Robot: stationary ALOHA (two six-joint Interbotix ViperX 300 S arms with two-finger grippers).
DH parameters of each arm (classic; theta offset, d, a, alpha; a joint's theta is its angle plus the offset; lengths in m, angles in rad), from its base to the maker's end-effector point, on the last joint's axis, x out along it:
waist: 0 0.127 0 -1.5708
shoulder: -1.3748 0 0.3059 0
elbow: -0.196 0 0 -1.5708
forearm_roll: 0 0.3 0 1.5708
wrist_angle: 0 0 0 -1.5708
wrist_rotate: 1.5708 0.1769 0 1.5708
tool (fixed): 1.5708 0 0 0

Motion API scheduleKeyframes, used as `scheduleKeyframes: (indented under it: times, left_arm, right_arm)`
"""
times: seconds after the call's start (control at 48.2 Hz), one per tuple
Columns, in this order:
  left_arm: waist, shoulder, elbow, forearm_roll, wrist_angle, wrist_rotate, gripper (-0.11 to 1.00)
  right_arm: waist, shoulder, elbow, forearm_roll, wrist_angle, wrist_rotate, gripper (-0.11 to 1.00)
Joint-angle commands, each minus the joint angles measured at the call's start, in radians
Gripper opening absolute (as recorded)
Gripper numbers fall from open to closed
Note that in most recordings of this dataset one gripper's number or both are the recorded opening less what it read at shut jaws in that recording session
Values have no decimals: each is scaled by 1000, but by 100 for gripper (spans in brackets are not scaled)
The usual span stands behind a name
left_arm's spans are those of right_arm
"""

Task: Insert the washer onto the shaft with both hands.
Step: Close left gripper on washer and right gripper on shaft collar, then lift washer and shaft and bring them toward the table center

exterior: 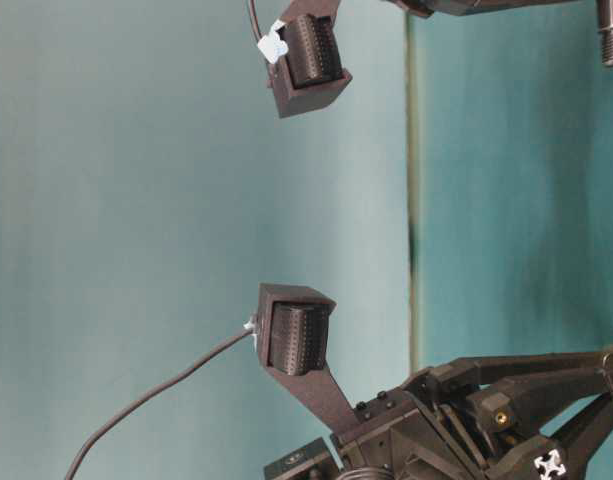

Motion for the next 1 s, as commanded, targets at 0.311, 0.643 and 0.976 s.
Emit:
scheduleKeyframes:
  times: [0.311, 0.643, 0.976]
  left_arm:
    - [5, -18, -11, 2, 0, 9, 37]
    - [5, -43, -15, 2, 3, 9, 37]
    - [5, -144, -3, 2, -2, 8, 37]
  right_arm:
    - [-18, -17, -8, -3, 2, -15, 1]
    - [-18, -57, -8, -3, 0, -5, 0]
    - [-17, -161, 14, 37, -34, 0, 0]
